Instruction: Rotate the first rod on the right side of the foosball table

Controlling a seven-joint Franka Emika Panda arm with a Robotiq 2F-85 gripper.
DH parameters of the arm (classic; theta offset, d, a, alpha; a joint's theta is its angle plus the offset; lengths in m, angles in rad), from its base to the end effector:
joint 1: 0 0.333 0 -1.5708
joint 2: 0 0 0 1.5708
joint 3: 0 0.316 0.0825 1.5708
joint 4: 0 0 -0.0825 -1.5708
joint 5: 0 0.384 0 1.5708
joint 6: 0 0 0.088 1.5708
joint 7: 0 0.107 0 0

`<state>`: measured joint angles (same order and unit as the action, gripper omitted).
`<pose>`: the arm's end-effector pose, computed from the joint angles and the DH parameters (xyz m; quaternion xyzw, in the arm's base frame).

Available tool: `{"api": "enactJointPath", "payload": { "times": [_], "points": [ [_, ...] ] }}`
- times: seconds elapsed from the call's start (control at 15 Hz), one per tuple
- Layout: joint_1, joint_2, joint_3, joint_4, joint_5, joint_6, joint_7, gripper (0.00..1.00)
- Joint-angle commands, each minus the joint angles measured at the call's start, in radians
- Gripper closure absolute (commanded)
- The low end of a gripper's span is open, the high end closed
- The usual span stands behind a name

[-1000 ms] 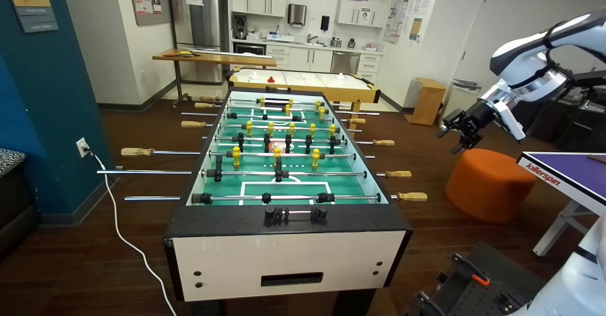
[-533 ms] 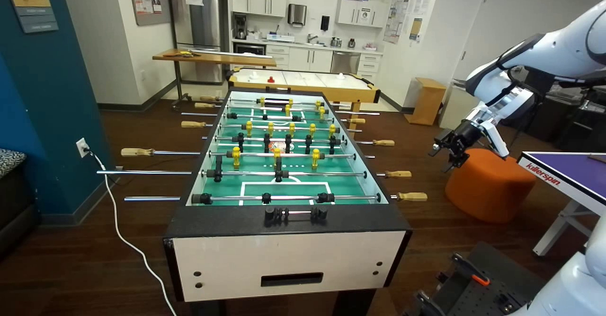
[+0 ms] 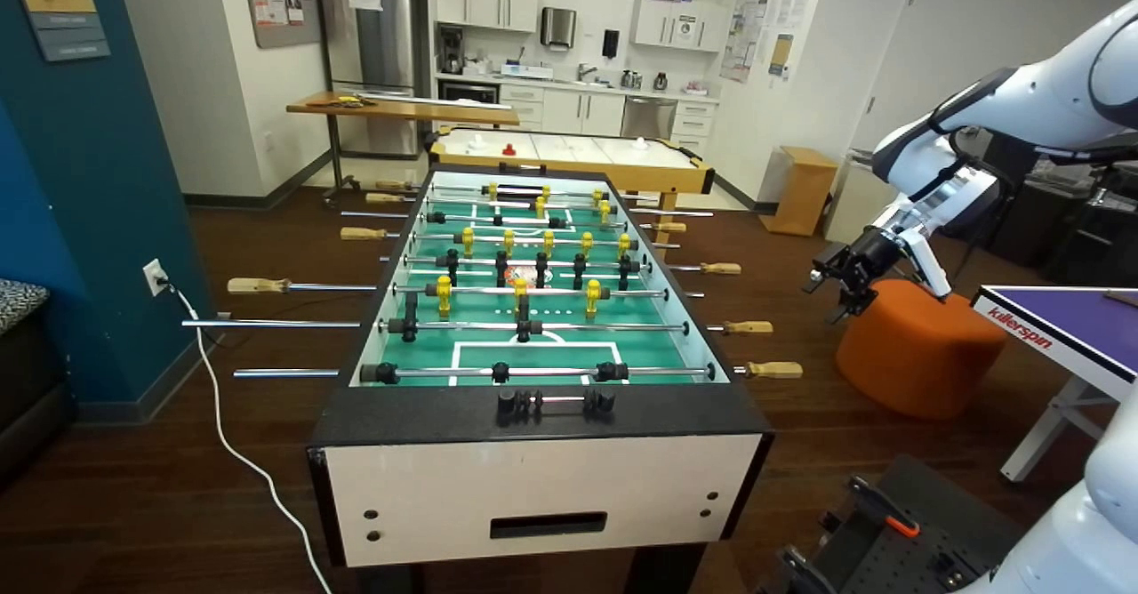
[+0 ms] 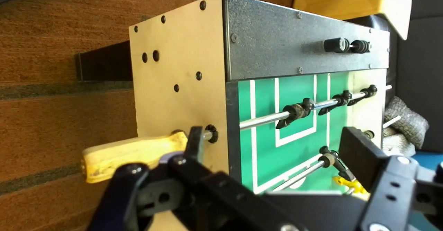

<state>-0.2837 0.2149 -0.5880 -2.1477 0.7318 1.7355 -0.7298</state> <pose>0.3710 -0.3442 0.2976 -0.8972 0.2342 -0.0070 0.3743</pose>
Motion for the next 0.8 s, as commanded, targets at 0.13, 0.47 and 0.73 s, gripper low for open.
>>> {"api": "enactJointPath", "payload": {
  "times": [0.13, 0.47, 0.73],
  "points": [
    [-0.219, 0.149, 0.127, 0.087, 0.121, -0.079, -0.175, 0.0],
    [-0.378, 0.35, 0.199, 0.226, 0.184, -0.168, -0.352, 0.0],
    [-0.43, 0.376, 0.239, 0.224, 0.161, -0.137, -0.354, 0.0]
  ]
}}
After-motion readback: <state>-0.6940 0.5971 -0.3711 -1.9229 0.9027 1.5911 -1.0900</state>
